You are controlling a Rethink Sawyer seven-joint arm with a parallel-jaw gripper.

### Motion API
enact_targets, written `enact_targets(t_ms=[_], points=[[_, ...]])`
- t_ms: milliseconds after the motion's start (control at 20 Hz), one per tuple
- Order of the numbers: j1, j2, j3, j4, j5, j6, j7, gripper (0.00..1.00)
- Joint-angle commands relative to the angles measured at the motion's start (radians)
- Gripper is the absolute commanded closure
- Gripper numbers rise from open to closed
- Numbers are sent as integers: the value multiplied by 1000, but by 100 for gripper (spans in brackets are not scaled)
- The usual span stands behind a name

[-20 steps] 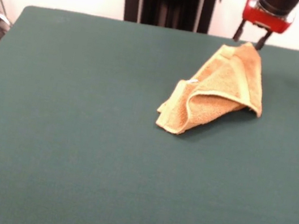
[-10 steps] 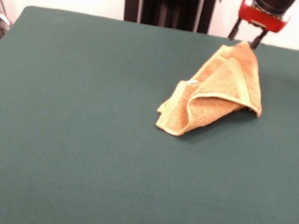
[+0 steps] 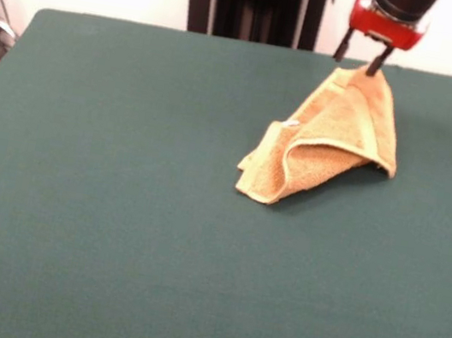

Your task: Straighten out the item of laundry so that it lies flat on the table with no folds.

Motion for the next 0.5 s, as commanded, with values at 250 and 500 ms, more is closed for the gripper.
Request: enact_targets(t_ms=[250, 500], points=[[-51, 39, 107, -109, -47, 111, 57, 0], [-47, 47, 103, -138, -64, 143, 69, 0]])
